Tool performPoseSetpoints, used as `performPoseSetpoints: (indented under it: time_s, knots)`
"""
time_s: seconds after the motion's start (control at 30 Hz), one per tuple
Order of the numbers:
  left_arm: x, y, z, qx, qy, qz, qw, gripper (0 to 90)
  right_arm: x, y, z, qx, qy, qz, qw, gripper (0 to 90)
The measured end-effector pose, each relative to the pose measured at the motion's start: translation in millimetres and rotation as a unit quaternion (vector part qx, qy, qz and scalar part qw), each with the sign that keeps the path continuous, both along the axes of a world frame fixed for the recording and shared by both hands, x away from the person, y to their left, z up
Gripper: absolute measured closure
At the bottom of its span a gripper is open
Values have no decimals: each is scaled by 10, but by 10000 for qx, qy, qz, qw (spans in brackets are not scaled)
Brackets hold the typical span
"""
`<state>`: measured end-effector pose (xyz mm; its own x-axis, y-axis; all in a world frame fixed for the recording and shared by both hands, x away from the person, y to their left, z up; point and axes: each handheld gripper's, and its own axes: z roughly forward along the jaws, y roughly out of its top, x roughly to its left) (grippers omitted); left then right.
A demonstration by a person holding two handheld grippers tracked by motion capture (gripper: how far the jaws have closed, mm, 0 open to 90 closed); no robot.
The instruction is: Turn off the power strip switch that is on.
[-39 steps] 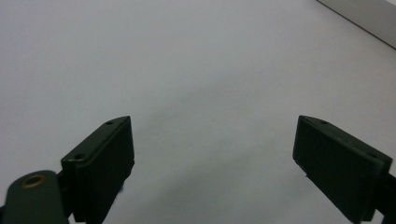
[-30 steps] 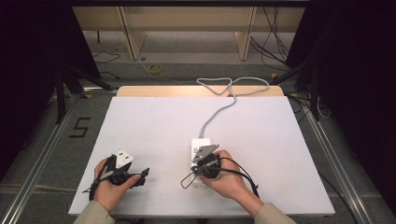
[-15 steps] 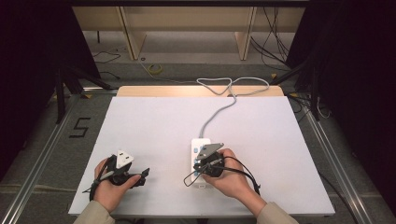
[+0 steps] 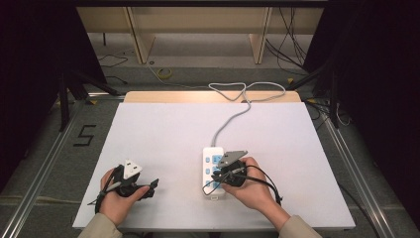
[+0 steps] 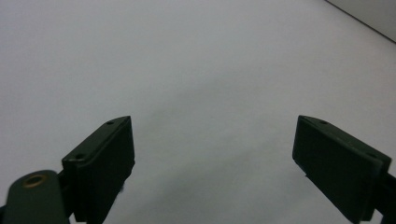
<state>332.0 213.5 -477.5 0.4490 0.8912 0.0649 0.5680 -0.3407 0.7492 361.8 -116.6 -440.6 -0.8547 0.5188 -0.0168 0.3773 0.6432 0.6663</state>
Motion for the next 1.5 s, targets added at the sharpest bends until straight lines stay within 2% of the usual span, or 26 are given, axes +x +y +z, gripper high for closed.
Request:
performPoseSetpoints:
  time_s: [0.17,0.33,0.57,0.77,1.0,1.27,1.5]
  knots:
    - [-1,-5,0,15,22,-25,10000,127,12,-141,2,86,-12,-134,9999,803]
    - [-5,-6,-4,5,17,-29,10000,127,19,-276,-12,181,27,-311,9993,745]
    - [-7,-8,-9,1,26,-41,10000,127,22,-512,-39,360,46,-647,9972,650]
    - [-8,-7,-11,5,31,-40,10000,127,11,-708,-71,434,30,-847,9955,610]
    - [-11,-2,-12,2,38,-20,10000,127,-17,-962,-97,587,-70,-1101,9922,561]
    - [-6,4,-16,13,54,-32,10000,127,-94,-1270,-99,768,-237,-1465,9859,534]
    - [3,3,-25,5,60,-28,10000,125,-132,-1405,-131,796,-291,-1632,9829,503]
